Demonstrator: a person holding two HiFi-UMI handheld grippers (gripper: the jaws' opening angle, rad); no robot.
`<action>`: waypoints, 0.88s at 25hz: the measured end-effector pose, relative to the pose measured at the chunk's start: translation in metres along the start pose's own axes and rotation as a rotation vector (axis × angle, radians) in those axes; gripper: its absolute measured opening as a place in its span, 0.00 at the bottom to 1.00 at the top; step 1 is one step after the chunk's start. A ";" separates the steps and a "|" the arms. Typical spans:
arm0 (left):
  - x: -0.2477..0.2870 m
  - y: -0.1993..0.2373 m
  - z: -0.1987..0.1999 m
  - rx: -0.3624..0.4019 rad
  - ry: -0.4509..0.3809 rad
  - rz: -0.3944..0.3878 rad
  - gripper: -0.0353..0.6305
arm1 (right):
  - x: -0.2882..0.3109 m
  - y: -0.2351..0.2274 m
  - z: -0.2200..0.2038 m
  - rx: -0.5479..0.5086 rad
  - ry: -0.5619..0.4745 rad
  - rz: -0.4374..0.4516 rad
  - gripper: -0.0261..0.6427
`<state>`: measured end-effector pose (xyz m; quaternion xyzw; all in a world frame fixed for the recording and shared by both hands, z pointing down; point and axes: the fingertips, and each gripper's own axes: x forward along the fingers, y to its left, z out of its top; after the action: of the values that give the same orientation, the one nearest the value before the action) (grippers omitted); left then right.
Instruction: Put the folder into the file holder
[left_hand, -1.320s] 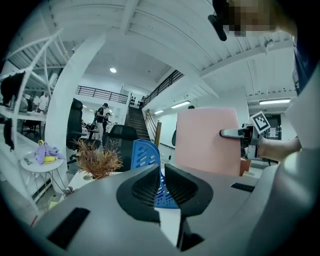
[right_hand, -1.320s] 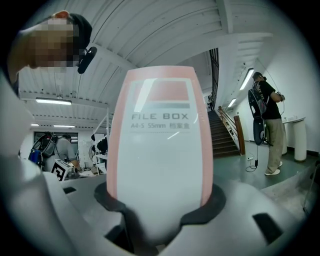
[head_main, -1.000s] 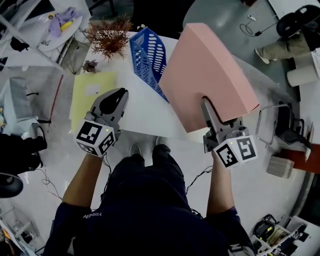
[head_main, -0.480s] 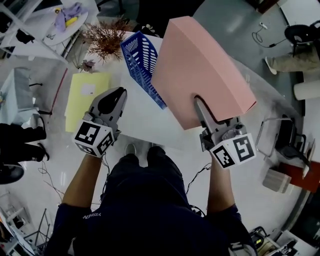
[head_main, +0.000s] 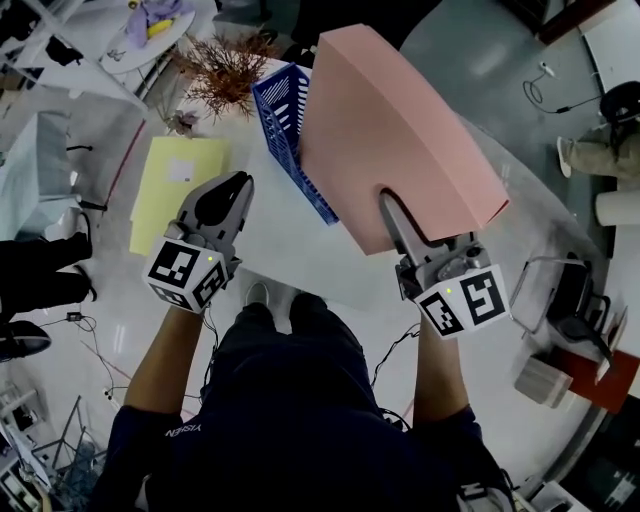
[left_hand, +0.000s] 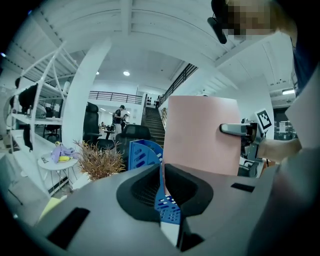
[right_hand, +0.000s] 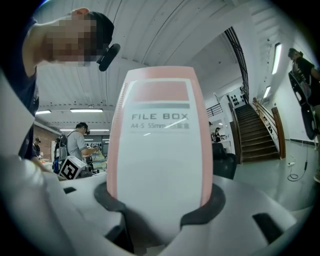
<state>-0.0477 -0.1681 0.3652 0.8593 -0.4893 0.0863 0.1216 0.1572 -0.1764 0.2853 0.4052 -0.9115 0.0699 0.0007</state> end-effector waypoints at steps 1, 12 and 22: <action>0.000 0.002 -0.001 -0.002 0.001 0.006 0.14 | 0.003 0.001 -0.001 -0.002 0.001 0.007 0.45; 0.001 0.025 -0.007 -0.023 0.013 0.043 0.14 | 0.040 0.006 -0.005 -0.043 0.010 0.054 0.45; 0.010 0.038 -0.008 -0.023 0.031 0.035 0.14 | 0.070 0.008 -0.014 -0.052 0.012 0.057 0.45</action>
<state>-0.0753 -0.1924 0.3802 0.8477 -0.5032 0.0962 0.1377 0.1035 -0.2215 0.3027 0.3786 -0.9242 0.0488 0.0146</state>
